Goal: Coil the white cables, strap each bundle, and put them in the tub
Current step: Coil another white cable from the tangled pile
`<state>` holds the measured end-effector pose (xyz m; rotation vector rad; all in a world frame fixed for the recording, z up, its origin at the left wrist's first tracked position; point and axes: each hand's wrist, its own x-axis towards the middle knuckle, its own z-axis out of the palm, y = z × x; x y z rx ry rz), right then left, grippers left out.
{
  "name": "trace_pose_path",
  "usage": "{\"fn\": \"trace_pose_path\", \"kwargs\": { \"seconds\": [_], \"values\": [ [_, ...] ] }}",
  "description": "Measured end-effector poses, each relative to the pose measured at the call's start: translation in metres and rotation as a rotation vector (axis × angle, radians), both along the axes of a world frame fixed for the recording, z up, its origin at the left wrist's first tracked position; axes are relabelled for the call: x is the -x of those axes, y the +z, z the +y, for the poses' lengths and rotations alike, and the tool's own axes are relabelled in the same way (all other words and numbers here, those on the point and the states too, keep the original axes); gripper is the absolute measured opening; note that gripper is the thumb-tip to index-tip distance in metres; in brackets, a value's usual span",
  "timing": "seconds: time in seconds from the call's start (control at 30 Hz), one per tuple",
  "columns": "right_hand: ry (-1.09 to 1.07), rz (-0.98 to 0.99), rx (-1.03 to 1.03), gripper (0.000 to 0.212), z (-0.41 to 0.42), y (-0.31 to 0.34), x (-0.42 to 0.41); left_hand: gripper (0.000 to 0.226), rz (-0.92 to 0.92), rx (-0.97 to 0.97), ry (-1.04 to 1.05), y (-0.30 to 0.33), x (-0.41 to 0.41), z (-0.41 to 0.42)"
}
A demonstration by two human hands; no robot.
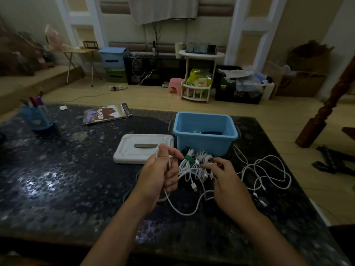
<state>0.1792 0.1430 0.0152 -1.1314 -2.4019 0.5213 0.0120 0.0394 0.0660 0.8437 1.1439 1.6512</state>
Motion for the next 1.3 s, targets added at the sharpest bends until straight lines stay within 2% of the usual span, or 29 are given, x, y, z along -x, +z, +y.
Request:
{"fn": "trace_pose_path", "kwargs": {
  "seconds": [0.07, 0.13, 0.23, 0.37, 0.5, 0.63, 0.73, 0.83, 0.93, 1.03, 1.17, 1.3],
  "values": [
    [0.181, -0.006, -0.162, 0.072, -0.001, -0.001, 0.004, 0.058, 0.015, -0.017, -0.038, -0.002, -0.003, 0.001],
    [0.371, 0.009, -0.137, 0.070, -0.006, -0.003, 0.012, 0.062, 0.010, -0.031, -0.066, -0.002, -0.007, 0.002],
    [0.464, 0.062, -0.040, 0.046, -0.017, -0.006, 0.021, 0.063, -0.038, -0.035, -0.087, 0.000, -0.010, 0.001],
    [0.449, 0.107, 0.002, 0.037, -0.027, -0.002, 0.026, 0.056, -0.106, -0.053, -0.085, 0.000, -0.011, 0.000],
    [0.364, 0.163, 0.003, 0.048, -0.034, -0.004, 0.033, 0.041, -0.188, -0.059, -0.090, 0.001, -0.012, -0.001],
    [0.345, 0.216, -0.015, 0.026, -0.043, -0.011, 0.039, 0.040, -0.237, -0.066, -0.106, 0.004, -0.010, -0.002],
    [0.359, 0.139, -0.116, 0.023, -0.045, -0.014, 0.043, 0.043, -0.140, -0.030, -0.084, 0.005, -0.008, -0.003],
    [0.289, 0.046, -0.225, 0.023, -0.030, -0.016, 0.037, 0.031, 0.013, 0.047, 0.007, 0.002, -0.001, -0.005],
    [0.232, 0.040, -0.159, 0.015, -0.015, -0.007, 0.027, 0.014, 0.071, 0.065, 0.073, -0.001, 0.005, -0.006],
    [0.219, -0.003, -0.063, 0.017, -0.013, 0.002, 0.020, 0.019, 0.088, 0.061, 0.161, -0.002, 0.003, -0.005],
    [0.267, -0.012, -0.155, 0.022, -0.013, 0.001, 0.017, 0.025, 0.060, 0.011, 0.176, 0.000, -0.001, -0.003],
    [0.244, -0.085, -0.175, 0.020, -0.012, -0.002, 0.016, 0.024, 0.179, -0.016, 0.185, 0.001, -0.005, -0.004]
  ]
}}
